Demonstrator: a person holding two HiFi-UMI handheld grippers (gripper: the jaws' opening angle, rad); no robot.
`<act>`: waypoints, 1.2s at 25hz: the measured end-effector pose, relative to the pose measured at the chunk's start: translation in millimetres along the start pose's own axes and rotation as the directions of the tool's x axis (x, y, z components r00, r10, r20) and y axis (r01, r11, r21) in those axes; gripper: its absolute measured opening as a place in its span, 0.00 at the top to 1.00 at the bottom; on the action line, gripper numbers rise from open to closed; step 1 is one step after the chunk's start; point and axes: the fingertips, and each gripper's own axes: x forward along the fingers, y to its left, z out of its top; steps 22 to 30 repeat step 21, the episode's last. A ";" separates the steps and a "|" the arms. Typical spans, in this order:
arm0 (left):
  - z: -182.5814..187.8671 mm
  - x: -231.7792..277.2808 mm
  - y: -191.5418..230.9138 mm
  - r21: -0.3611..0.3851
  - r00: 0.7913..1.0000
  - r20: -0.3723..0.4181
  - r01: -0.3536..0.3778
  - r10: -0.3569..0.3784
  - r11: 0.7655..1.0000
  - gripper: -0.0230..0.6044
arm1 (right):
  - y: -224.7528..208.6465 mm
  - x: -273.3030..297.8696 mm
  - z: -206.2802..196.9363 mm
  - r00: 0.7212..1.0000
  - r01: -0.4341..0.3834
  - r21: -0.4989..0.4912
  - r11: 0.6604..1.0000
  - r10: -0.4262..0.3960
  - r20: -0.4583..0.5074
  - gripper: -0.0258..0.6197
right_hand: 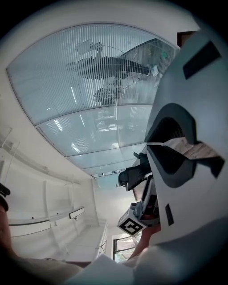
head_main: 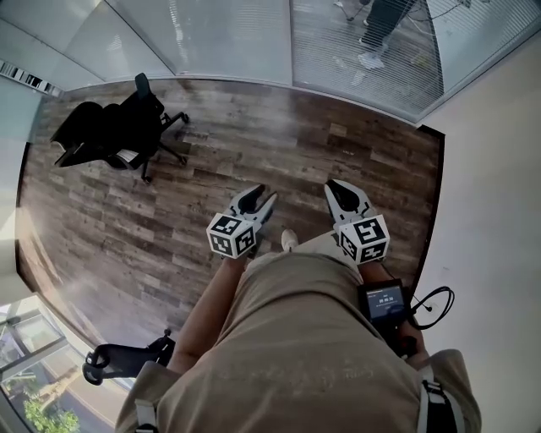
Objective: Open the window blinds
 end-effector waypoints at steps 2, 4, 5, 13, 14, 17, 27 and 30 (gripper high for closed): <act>4.1 -1.0 5.4 -0.009 1.000 0.010 0.007 -0.007 1.000 0.71 | 1.1 2.3 6.6 1.000 0.003 -0.006 1.000 -0.003 0.012 0.91; 9.7 -1.2 6.1 -0.007 1.000 0.021 0.020 -0.020 1.000 0.71 | 3.1 3.6 12.3 1.000 0.002 -0.014 1.000 -0.002 0.020 0.91; 12.3 -1.6 5.4 -0.005 0.999 0.025 0.030 -0.029 1.000 0.71 | 4.9 4.4 13.5 1.000 0.001 -0.015 1.000 0.000 0.022 0.91; 23.8 -5.5 6.5 -0.040 0.996 0.052 0.079 -0.076 0.996 0.71 | 38.0 18.3 17.3 0.999 -0.054 -0.018 0.998 0.054 0.005 0.92; 26.2 -4.6 4.0 -0.041 0.995 0.058 0.081 -0.079 0.996 0.71 | 38.1 19.2 18.9 0.998 -0.060 -0.022 0.998 0.061 0.004 0.92; 28.2 -3.7 -1.4 -0.039 0.995 0.065 0.081 -0.079 0.996 0.71 | 34.8 19.7 22.0 0.998 -0.067 -0.028 0.997 0.067 0.001 0.92; 31.1 -10.0 -2.9 -0.047 0.996 0.065 0.069 -0.066 0.996 0.71 | 24.4 15.1 34.8 0.999 -0.048 -0.041 0.998 0.048 0.003 0.92; 31.1 -10.0 -2.9 -0.047 0.996 0.065 0.069 -0.066 0.996 0.71 | 24.4 15.1 34.8 0.999 -0.048 -0.041 0.998 0.048 0.003 0.92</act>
